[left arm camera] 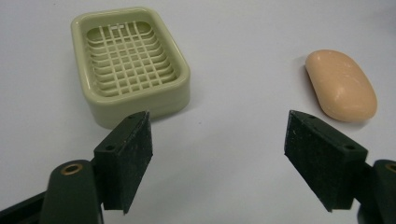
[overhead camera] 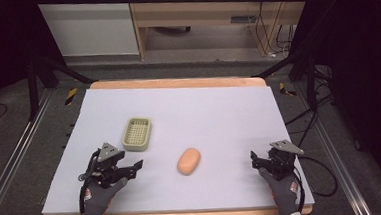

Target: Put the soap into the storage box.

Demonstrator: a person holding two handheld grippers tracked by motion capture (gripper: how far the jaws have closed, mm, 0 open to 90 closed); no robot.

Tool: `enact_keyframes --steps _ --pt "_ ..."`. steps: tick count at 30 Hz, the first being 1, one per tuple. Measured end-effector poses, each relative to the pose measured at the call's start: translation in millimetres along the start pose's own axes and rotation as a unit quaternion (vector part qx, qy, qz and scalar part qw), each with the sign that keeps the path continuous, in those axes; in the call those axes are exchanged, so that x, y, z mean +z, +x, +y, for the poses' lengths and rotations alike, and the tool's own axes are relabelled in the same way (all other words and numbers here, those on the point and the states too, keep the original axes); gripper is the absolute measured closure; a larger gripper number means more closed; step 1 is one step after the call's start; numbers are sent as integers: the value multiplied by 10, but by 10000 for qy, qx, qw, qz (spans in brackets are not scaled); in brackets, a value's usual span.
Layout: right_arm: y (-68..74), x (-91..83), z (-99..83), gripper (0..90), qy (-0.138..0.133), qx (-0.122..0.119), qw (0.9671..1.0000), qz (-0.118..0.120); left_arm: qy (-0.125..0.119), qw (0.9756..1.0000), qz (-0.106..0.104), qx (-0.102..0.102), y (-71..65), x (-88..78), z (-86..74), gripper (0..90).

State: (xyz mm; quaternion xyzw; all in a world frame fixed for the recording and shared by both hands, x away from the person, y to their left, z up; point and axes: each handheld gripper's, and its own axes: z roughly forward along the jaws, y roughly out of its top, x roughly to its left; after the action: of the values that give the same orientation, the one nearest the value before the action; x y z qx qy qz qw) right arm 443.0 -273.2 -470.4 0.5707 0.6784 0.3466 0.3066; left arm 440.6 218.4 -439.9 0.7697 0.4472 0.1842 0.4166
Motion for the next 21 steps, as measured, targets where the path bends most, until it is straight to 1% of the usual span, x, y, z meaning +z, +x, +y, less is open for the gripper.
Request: enact_keyframes --steps 5,7,11,12,14,21 --pt "17 6 2 80 11 -35 10000 -28 -6 9999 -71 99 -67 21 58 223" --pt "22 1 3 81 11 -8 10000 -27 3 9998 -116 144 -105 31 80 222" --pt "15 -7 7 82 -29 10 10000 -59 30 9994 -161 297 -186 55 126 220" --pt "13 -7 9 83 -29 23 10000 -62 30 9994 -161 297 -186 55 126 220" --pt "7 -13 11 82 -49 29 10000 -67 30 9991 -195 377 -231 65 168 218" --pt "5 -11 14 82 -23 35 9999 -103 32 9987 -262 437 -282 85 257 216"
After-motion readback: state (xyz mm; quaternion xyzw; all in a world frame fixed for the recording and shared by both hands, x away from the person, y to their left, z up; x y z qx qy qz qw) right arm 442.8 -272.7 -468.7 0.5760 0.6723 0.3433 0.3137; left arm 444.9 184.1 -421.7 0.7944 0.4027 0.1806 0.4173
